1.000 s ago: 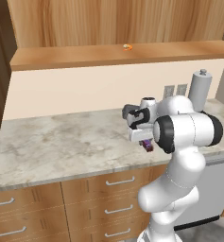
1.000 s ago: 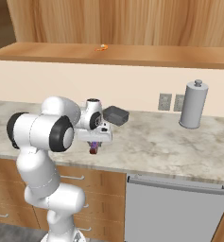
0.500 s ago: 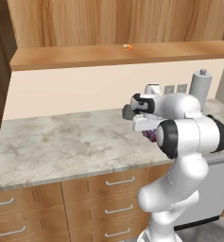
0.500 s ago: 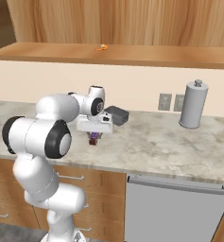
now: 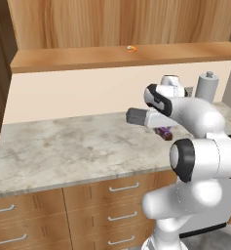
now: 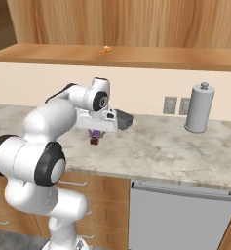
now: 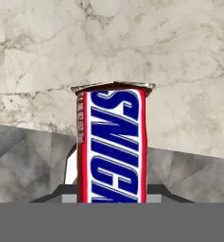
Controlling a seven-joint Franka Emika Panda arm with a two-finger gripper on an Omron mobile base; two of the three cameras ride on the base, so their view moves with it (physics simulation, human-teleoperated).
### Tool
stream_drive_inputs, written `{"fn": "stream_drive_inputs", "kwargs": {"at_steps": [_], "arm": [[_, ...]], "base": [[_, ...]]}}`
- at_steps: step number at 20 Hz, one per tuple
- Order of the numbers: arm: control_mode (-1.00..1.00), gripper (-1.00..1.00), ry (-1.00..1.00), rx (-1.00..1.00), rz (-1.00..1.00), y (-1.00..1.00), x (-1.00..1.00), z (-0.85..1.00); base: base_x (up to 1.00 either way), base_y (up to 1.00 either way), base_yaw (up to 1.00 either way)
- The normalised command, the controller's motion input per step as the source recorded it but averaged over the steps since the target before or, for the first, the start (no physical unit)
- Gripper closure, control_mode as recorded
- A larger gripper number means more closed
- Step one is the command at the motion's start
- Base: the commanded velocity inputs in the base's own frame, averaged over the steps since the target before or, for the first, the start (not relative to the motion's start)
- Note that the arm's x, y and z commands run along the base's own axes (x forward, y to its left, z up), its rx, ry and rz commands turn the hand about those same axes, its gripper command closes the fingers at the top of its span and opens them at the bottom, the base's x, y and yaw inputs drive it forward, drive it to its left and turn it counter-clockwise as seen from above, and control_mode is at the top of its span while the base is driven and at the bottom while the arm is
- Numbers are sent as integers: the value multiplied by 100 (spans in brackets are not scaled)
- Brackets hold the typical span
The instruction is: Pick the bar and bar from the counter and place them in the cabinets closest to them.
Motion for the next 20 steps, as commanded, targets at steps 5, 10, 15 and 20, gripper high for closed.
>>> {"fn": "stream_drive_inputs", "kwargs": {"at_steps": [5, 10, 15, 20], "arm": [[-100, 100, -11, 4, 3, -8, -51, 54], [-100, 100, -12, 4, 3, -9, -47, 55], [-100, 100, -17, 3, 4, -8, -40, 54], [-100, 100, -15, 6, 2, -8, -25, 67]], "base": [[0, 0, 0], [0, 0, 0], [0, 0, 0], [0, 0, 0]]}}
